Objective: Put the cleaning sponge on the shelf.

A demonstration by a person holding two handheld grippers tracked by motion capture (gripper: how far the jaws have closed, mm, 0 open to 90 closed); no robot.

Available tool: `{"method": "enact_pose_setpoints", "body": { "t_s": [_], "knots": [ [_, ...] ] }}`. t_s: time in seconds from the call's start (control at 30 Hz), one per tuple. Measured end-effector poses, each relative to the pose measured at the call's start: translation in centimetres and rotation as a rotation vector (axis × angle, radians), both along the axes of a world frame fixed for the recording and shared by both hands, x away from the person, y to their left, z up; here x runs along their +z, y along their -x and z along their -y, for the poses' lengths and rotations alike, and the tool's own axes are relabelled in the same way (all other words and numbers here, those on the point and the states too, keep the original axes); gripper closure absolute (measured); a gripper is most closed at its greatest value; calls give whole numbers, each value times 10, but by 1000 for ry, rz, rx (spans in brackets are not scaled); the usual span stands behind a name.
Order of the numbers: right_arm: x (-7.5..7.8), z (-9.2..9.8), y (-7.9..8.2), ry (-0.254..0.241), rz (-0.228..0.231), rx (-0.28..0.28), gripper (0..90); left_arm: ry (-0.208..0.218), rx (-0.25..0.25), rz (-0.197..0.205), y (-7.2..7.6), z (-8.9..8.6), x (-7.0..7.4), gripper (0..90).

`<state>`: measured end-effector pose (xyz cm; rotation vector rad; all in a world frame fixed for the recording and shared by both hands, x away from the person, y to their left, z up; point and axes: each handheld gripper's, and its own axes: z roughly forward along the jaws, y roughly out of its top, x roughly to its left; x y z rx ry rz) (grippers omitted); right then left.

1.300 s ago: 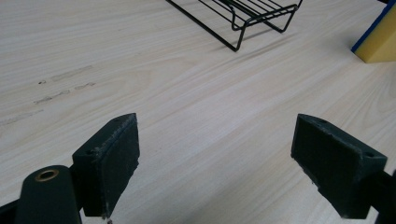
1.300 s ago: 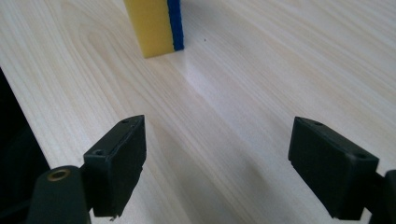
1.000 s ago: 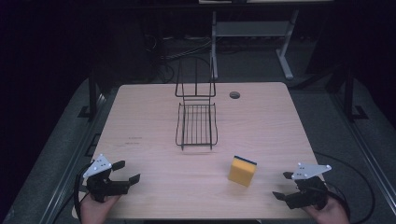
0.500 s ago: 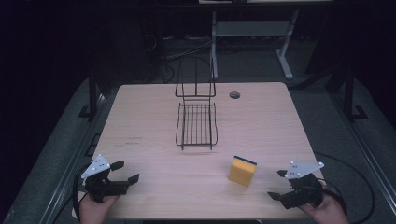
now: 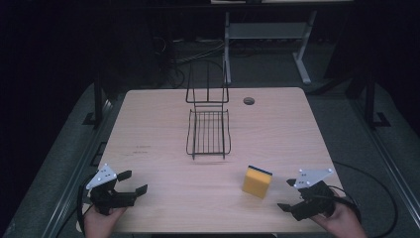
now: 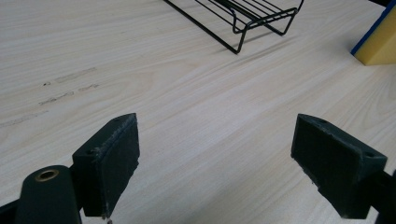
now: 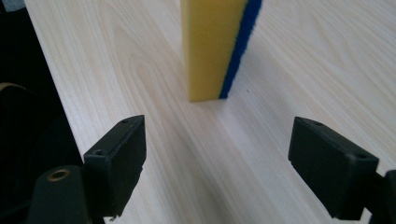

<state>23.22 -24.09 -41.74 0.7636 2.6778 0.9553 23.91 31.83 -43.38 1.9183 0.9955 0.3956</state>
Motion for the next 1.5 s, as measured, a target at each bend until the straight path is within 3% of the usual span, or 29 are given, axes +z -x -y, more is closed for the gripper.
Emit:
{"method": "enact_pose_setpoints", "body": {
  "t_s": [0.37, 0.83, 1.5],
  "knots": [
    [-1, -20, -10, 4, -4, 44, 189, 5, 0, 1, 1, 0, 1, 147],
    [-2, -33, -21, -10, -4, 67, 197, 5, 0, 2, 1, 0, 1, 147],
    [-4, -46, -33, 6, -13, 97, 214, 5, -2, 4, 1, 0, 1, 146]
  ]
}}
